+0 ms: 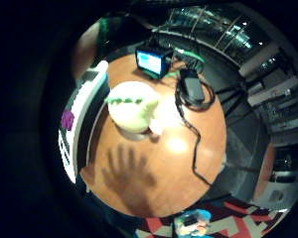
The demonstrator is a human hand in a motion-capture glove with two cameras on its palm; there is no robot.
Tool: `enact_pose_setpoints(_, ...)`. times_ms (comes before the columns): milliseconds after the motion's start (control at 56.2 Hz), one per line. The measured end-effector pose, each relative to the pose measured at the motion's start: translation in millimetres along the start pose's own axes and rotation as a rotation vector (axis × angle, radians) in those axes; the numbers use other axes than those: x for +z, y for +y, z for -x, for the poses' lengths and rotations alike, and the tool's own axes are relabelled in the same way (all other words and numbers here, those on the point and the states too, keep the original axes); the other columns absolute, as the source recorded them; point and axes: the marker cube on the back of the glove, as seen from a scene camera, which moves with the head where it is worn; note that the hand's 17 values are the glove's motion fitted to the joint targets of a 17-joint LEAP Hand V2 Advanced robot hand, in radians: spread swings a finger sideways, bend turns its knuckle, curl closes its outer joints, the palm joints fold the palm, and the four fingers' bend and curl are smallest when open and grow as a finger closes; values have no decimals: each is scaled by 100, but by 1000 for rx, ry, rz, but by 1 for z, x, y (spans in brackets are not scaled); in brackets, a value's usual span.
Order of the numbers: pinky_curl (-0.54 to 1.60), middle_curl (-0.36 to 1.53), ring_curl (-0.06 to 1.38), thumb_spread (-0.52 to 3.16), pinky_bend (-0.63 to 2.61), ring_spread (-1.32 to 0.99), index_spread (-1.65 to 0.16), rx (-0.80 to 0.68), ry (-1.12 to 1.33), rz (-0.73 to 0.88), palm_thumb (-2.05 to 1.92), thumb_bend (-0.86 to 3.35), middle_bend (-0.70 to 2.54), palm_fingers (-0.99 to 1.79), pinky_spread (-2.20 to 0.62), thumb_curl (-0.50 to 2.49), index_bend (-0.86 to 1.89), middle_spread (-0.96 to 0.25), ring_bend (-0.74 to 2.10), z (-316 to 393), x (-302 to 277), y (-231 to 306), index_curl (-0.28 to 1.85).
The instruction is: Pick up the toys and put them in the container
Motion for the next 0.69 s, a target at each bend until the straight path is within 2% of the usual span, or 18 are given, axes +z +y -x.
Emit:
enact_pose_setpoints(213, 34, 36, 22, 135, 75, -6, -29, 10, 123, 226, 22, 0, 15, -18, 3, 37, 13, -4, 25, -11, 31, -27, 34)
enact_pose_setpoints(356, 34, 33, 22, 133, 76, -4, -27, 92, 162, 349, 26, 0, 13, -22, 3, 37, 9, -3, 21, -29, 62, -50, 29)
enact_pose_setpoints(498, 36, 29, 24, 130, 81, -2, -25, 80, 185, 399, 31, -1, 11, -23, 4, 37, 6, -2, 20, -36, 93, -59, 24)
enact_pose_setpoints(658, 40, 26, 30, 124, 101, 0, -27, 56, 207, 415, 38, 1, 14, -1, 4, 38, 8, -1, 40, -39, 127, -62, 20)
enact_pose_setpoints(694, 40, 25, 33, 125, 104, -2, -29, 40, 212, 384, 48, 5, 12, 16, 0, 40, 12, -2, 56, -38, 131, -62, 20)
